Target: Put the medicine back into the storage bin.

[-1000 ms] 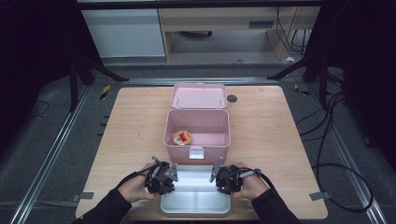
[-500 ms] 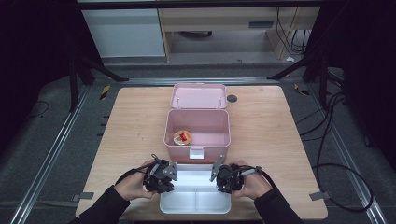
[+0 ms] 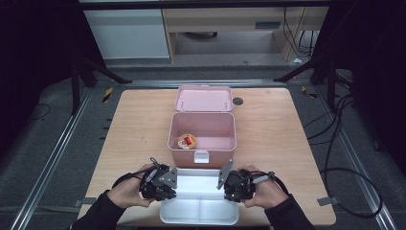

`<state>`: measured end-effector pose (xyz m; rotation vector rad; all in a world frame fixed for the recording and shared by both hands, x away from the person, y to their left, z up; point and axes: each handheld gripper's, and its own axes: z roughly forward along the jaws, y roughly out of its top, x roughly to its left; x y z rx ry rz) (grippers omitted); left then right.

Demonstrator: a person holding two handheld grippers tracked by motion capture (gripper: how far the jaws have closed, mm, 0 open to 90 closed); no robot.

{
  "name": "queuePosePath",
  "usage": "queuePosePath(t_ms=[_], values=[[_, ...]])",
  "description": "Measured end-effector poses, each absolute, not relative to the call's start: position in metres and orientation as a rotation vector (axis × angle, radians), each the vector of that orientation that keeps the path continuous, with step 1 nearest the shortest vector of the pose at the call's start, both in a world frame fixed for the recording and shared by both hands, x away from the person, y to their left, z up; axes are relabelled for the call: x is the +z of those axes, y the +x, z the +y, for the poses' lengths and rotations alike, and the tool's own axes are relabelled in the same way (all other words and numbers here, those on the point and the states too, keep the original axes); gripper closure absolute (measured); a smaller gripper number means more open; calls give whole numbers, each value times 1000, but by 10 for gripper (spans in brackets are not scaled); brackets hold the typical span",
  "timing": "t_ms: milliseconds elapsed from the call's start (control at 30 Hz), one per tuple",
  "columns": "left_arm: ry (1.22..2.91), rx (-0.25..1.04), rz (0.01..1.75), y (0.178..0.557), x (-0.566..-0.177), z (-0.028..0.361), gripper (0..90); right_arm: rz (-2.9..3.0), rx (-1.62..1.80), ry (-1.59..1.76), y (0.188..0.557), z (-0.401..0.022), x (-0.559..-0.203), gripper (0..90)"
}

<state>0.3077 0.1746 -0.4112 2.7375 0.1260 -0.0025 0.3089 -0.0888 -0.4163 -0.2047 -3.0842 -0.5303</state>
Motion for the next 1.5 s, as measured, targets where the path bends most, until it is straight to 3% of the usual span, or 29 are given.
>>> queuePosePath(t_ms=[300, 533, 1033, 1500], values=[[2748, 9, 105, 305, -381, 173, 875, -3091, -561, -169, 305, -90, -386, 874], [2744, 25, 93, 323, -359, 174, 873, -3102, -625, -178, 315, -95, -365, 877], [2715, 109, 73, 370, -310, 179, 875, -3174, -684, -150, 364, -94, -312, 878], [2724, 145, 77, 434, -300, 178, 870, -3197, -770, -158, 419, -99, -308, 880]])
